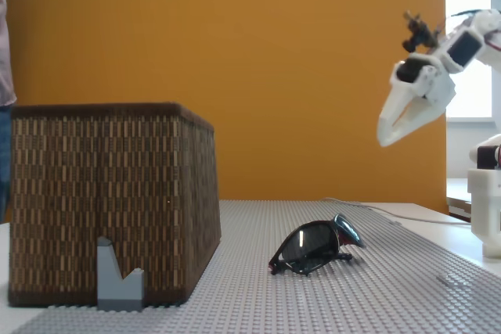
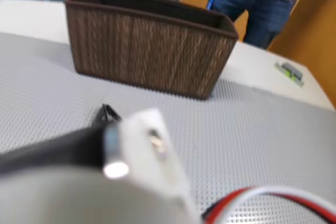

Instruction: Grasp a glasses and put it in the bin.

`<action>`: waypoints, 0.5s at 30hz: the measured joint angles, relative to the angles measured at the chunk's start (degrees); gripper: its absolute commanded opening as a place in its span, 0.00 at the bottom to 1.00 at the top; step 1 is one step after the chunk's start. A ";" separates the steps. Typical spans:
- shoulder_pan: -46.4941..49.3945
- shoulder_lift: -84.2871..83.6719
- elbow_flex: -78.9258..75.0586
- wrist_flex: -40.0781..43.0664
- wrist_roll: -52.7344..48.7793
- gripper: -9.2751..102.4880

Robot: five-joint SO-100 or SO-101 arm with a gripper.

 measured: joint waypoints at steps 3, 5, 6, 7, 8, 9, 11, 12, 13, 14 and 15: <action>-1.23 -6.24 -5.62 4.22 4.75 0.19; -1.14 -11.43 -7.91 6.77 6.50 0.22; -0.88 -13.89 -8.26 7.82 6.94 0.23; -0.79 -16.08 -8.35 8.70 7.82 0.23; -0.44 -18.19 -8.44 9.23 8.61 0.23; -0.35 -21.45 -9.40 9.49 11.07 0.23; -0.35 -25.58 -10.37 9.93 14.24 0.25; -0.44 -27.33 -11.16 10.55 16.08 0.26; -0.44 -29.36 -12.04 11.25 18.54 0.30; -0.53 -31.38 -12.83 11.60 20.74 0.35; -1.05 -33.57 -13.71 11.51 22.94 0.36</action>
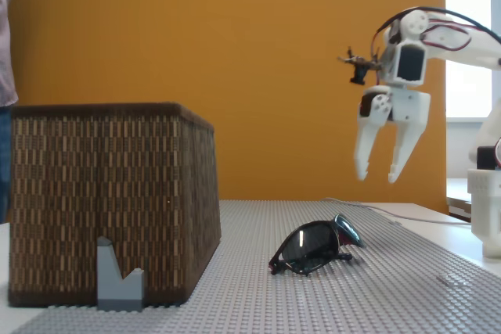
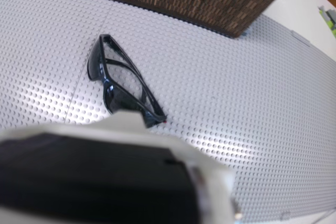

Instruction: Grasp a glasses and put it in the bin.

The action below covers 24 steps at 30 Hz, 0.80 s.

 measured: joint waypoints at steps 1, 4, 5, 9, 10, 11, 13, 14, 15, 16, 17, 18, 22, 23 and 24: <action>-0.62 -1.32 -0.53 -0.26 1.05 0.36; -1.85 -3.69 -1.85 -2.20 1.76 0.36; -2.02 -3.96 -2.37 -3.16 1.76 0.36; -5.63 -4.22 -3.08 -8.09 -0.26 0.36; -5.80 -4.92 -3.52 -8.35 0.26 0.36; -6.77 -5.80 -3.69 -8.96 1.05 0.36; -9.32 -7.65 -3.69 -9.67 3.43 0.36; -10.28 -7.91 -3.69 -9.67 4.39 0.36; -11.07 -8.70 -3.69 -9.93 5.54 0.36; -11.43 -9.67 -4.04 -10.46 6.33 0.36; -11.60 -10.90 -4.13 -10.81 6.77 0.36; -11.69 -12.30 -4.13 -10.37 7.12 0.36; -11.78 -16.88 -5.62 -13.36 9.14 0.34; -11.69 -17.05 -5.80 -13.80 9.32 0.34; -11.60 -17.58 -5.89 -13.71 9.93 0.34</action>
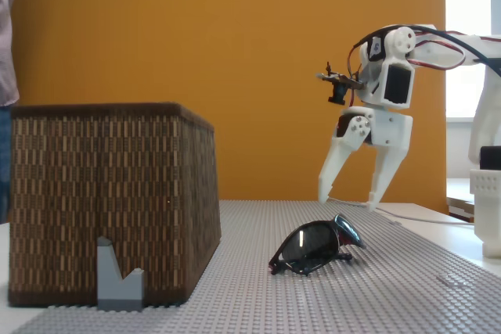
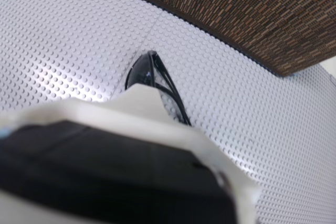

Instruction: Grasp a glasses and put it in the bin.

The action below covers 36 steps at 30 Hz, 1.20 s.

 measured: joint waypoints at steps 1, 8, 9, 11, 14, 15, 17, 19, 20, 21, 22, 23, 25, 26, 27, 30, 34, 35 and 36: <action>0.44 -0.62 -0.18 -1.49 0.97 0.34; 2.46 -4.57 -0.35 -6.94 6.33 0.35; 2.46 -5.10 -0.35 -7.56 6.59 0.35; 1.93 -6.24 -0.44 -8.09 7.29 0.35; 3.34 -7.73 -0.35 -9.93 7.56 0.34; 2.99 -8.17 -0.35 -10.46 8.00 0.34; 3.34 -9.40 0.00 -11.51 8.35 0.24; 4.66 -9.67 0.00 -12.57 8.35 0.10; 4.92 -9.67 0.00 -13.01 8.17 0.10; 5.01 -9.67 0.00 -13.10 8.09 0.08; 5.10 -9.67 0.62 -13.80 7.65 0.08; 5.54 -9.67 0.62 -13.89 7.21 0.08; 6.33 -9.67 0.70 -14.06 7.03 0.08; 6.33 -9.67 0.79 -14.15 7.12 0.08; 6.59 -9.67 0.88 -14.15 6.68 0.08; 7.21 -9.67 0.88 -14.77 6.15 0.08; 6.94 -9.67 0.88 -15.12 4.31 0.08; 7.21 -9.49 0.79 -15.12 3.69 0.08; 7.47 -9.32 0.79 -15.12 2.72 0.08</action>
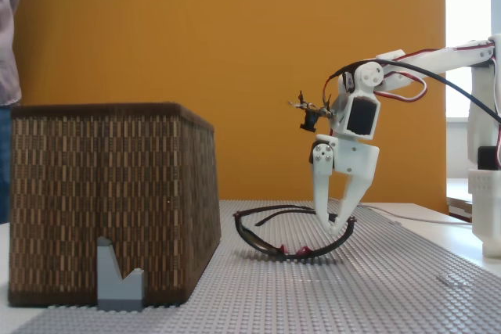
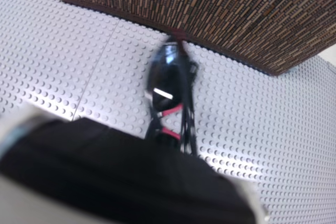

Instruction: Grasp a glasses and put it in the bin.

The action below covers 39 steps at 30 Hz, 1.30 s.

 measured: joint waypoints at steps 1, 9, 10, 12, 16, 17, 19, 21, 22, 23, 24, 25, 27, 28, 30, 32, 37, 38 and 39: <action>0.79 0.00 -0.09 0.00 -1.14 0.08; 2.64 -1.32 1.58 -2.81 -6.68 0.38; 2.55 -1.41 1.58 -2.72 -8.09 0.38; 3.25 -1.41 -0.53 -3.08 -9.67 0.38; 3.52 -1.41 -7.12 -3.08 -13.89 0.38; 3.43 -1.41 -7.65 -3.08 -14.06 0.38; 4.13 -1.41 -9.14 -3.08 -15.12 0.38; 4.92 -1.49 -9.58 -3.08 -15.21 0.39; 4.75 -2.11 -9.67 -2.72 -15.38 0.39; 4.31 -2.20 -9.67 -2.64 -15.29 0.39; 4.75 -2.20 -9.67 -2.02 -15.38 0.39; 5.45 -2.11 -9.76 -1.85 -15.38 0.39; 6.59 -2.20 -9.32 -1.85 -14.59 0.38; 6.86 -2.20 -8.79 -1.85 -14.85 0.38; 7.56 -2.55 -8.17 -1.85 -16.08 0.37; 8.79 -2.64 -5.98 -1.85 -17.67 0.29; 12.74 -3.52 -2.20 -4.83 -19.78 0.25; 13.27 -3.52 -1.93 -4.92 -19.78 0.21; 13.71 -3.52 -1.93 -4.92 -19.78 0.10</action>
